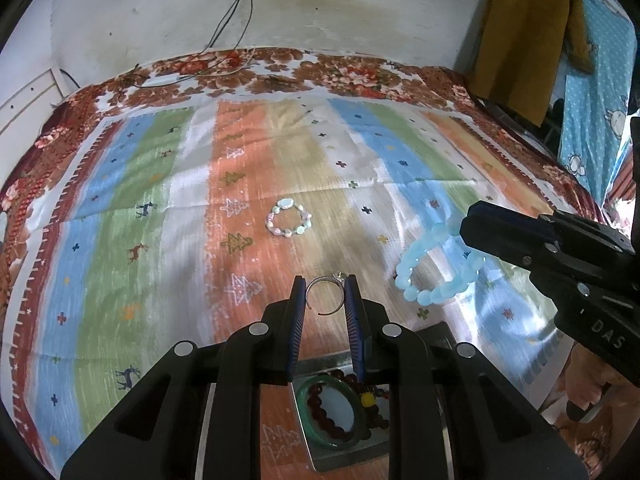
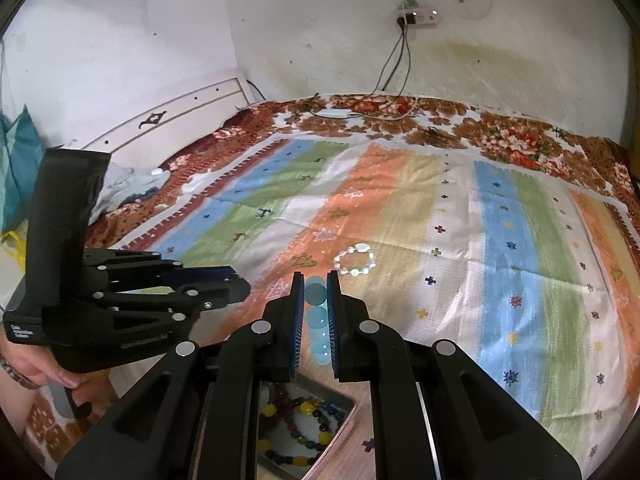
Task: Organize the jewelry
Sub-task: 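Lift the gold ring and light blue bracelet and carry both over the tin, then open both grippers to drop the ring and bracelet into the tin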
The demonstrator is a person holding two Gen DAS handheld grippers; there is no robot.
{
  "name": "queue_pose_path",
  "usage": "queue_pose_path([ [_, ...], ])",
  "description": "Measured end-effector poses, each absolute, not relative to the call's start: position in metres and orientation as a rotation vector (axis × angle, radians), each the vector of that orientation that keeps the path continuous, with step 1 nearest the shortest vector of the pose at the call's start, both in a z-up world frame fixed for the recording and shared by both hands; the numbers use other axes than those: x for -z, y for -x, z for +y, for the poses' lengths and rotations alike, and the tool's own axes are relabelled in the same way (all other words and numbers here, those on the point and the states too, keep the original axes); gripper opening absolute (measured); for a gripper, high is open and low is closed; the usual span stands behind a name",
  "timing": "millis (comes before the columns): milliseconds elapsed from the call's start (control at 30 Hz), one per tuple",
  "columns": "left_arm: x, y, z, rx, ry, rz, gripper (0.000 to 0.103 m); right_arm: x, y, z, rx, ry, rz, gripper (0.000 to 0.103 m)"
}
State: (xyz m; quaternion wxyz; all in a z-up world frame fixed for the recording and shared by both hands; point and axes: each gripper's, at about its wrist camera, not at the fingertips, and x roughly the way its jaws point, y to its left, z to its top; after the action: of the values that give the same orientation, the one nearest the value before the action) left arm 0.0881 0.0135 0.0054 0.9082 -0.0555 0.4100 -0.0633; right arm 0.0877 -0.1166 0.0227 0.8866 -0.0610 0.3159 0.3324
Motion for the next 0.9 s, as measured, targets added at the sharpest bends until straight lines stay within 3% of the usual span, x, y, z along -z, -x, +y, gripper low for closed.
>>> queue_pose_path([
  [900,-0.002,-0.053,-0.001,0.162,0.083,0.829,0.019,-0.014,-0.044,-0.119,-0.749,0.165,0.685,0.012],
])
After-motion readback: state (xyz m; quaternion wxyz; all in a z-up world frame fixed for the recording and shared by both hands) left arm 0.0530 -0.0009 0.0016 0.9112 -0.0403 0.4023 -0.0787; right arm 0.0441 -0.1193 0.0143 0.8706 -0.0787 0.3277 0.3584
